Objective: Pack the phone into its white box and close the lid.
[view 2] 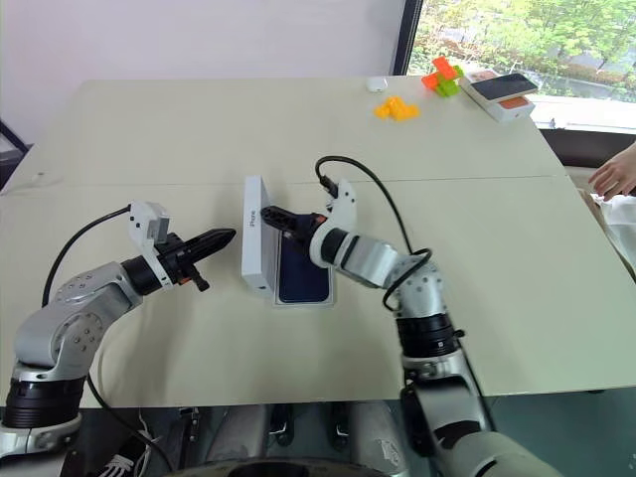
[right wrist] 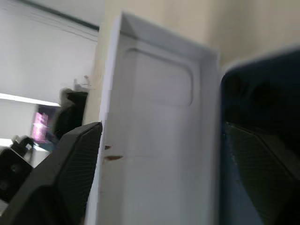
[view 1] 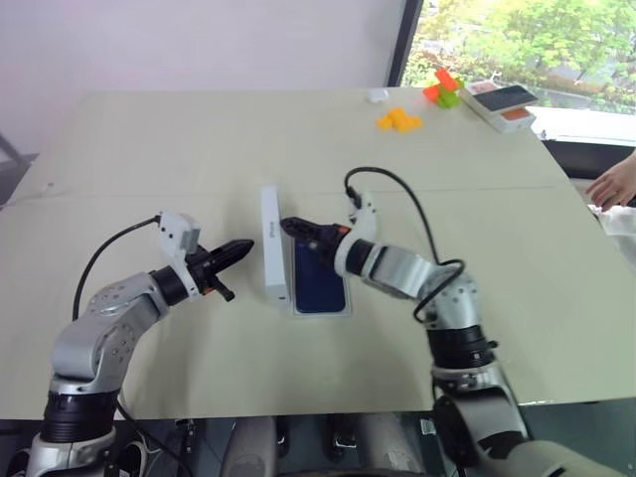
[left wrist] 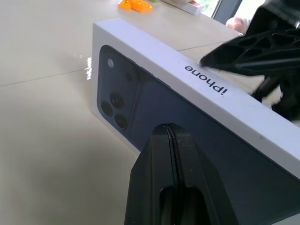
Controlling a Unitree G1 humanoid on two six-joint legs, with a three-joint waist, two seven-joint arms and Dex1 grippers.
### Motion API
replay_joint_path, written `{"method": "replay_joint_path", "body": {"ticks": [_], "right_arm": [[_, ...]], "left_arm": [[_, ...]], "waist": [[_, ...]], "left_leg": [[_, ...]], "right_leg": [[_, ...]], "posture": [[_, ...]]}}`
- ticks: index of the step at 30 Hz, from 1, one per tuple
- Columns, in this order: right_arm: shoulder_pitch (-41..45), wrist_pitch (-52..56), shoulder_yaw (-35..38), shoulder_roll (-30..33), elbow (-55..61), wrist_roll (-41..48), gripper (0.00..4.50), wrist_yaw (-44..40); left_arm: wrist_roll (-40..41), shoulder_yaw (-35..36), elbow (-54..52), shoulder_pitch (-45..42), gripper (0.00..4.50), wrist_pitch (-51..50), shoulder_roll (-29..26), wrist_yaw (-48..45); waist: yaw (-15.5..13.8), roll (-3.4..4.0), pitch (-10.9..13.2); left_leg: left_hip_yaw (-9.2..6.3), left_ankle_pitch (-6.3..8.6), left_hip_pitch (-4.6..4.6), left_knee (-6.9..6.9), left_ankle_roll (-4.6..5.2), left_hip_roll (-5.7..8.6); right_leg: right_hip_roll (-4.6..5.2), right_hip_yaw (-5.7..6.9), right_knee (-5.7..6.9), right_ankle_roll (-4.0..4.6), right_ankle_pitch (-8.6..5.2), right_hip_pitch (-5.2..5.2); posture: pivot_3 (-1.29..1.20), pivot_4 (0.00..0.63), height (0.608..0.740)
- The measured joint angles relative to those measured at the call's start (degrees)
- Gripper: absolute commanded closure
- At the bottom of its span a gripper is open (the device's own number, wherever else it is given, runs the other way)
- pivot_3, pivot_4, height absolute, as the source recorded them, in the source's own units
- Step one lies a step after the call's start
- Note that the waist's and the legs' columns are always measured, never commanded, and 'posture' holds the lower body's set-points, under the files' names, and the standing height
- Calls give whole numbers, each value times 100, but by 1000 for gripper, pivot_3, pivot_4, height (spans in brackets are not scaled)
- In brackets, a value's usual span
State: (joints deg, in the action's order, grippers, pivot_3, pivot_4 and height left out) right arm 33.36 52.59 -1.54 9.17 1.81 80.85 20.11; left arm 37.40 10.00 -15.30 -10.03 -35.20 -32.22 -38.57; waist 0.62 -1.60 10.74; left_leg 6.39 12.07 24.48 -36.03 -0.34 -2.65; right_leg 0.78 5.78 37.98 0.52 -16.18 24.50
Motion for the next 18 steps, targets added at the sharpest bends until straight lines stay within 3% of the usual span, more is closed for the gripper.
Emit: {"method": "replay_joint_path", "body": {"ticks": [6,10,15,18], "right_arm": [[206,-311,-45,1488,379,-1395,30,-2431],[96,-1869,-1065,2802,663,-3644,30,-4628],[-141,-3197,-1217,2912,268,-4833,30,-6177],[-231,-3641,-1193,3039,268,-5098,30,-6900]], "left_arm": [[-70,-7,146,-17,4500,94,15,-21],[-194,-27,405,-199,4500,225,108,-57],[-253,-221,558,-419,4500,304,257,-138],[-309,-327,594,-440,4500,305,311,-196]], "waist": [[-1,3,6],[-15,0,6],[-14,-3,10],[-18,-6,11]], "left_leg": [[1,2,3,6,3,0],[2,3,2,12,4,-2],[4,3,4,9,4,-2],[4,3,5,7,4,-3]], "right_leg": [[-3,0,-5,-2,-2,5],[-10,2,-16,-4,-3,6],[-9,2,-17,-5,-2,6],[-8,2,-17,-5,-2,3]], "posture": [[0,150,737],[0,150,737],[0,150,737],[0,150,737]]}}
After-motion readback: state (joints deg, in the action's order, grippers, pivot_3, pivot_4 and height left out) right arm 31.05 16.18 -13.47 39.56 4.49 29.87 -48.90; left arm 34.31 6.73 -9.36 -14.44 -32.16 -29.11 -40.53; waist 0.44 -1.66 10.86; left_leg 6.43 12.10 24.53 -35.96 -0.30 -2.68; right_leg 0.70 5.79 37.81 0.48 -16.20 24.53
